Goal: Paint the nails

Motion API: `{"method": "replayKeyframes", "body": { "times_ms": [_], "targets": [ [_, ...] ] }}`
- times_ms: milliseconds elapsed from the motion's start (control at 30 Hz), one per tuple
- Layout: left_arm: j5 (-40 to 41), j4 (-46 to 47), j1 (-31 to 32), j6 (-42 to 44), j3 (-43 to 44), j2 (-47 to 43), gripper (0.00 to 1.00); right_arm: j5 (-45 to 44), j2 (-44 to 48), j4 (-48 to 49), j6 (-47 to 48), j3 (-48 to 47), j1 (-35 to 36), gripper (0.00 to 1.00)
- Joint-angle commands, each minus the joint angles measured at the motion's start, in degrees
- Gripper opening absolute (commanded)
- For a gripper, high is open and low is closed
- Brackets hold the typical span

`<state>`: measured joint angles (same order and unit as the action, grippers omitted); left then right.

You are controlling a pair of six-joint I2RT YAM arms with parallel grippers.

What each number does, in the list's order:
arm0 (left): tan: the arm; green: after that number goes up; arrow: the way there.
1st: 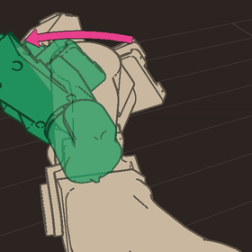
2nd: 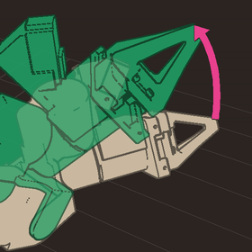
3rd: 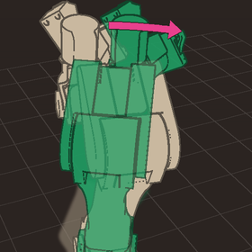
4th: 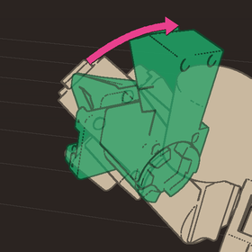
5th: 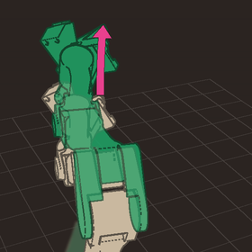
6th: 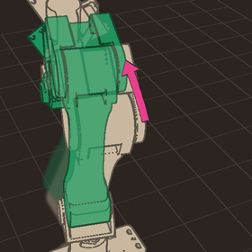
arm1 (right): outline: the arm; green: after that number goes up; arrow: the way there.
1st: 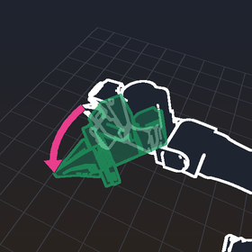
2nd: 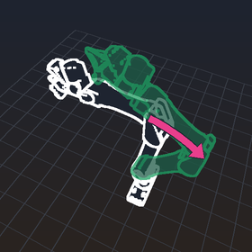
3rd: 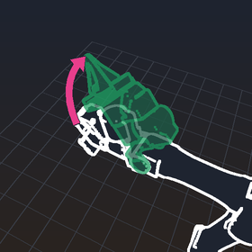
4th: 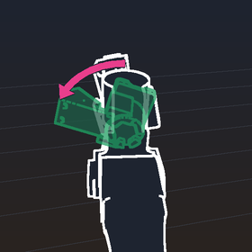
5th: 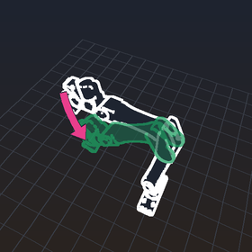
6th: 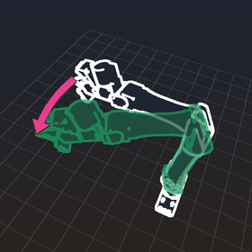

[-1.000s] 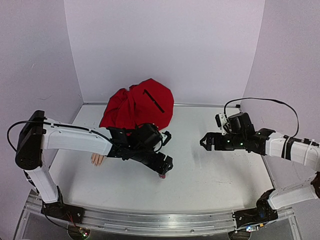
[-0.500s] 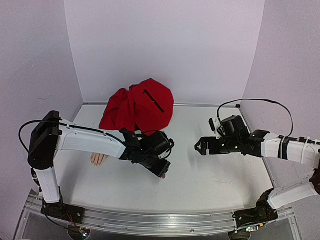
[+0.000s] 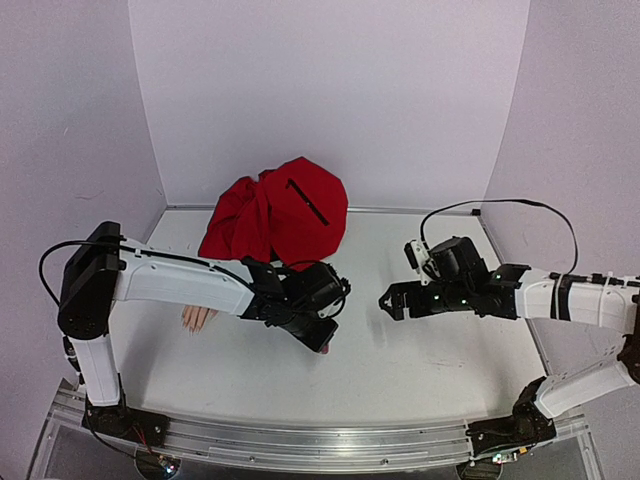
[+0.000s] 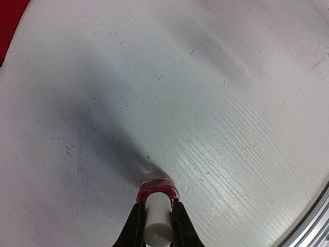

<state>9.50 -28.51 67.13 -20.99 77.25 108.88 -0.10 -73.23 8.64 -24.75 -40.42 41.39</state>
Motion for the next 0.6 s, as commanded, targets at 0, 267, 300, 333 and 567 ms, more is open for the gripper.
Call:
{"method": "replayKeyframes", "body": {
  "times_ms": [0,267,300,333,567],
  "targets": [
    [2.0,-1.4,-0.1,0.6,1.8,-5.0,0.0,2.3,0.1,3.6,3.3,-1.6,1.4,0.98],
    [-4.4,-5.8,-4.1,-6.7,3.2,-13.5,0.0,12.6,-2.4,20.5,12.0,2.2,7.9,0.91],
    [-5.2,-6.0,-4.8,-8.2,3.1,-14.5,0.0,13.1,-3.4,22.3,13.3,2.1,9.0,0.9],
    [-5.6,-6.3,-5.4,-9.4,3.1,-15.4,0.0,13.5,-4.6,23.9,14.4,1.9,9.9,0.88],
    [-7.2,-9.7,-7.9,-14.2,3.7,-19.2,0.0,18.7,-11.9,34.7,18.5,0.2,12.1,0.77]
  ]
}}
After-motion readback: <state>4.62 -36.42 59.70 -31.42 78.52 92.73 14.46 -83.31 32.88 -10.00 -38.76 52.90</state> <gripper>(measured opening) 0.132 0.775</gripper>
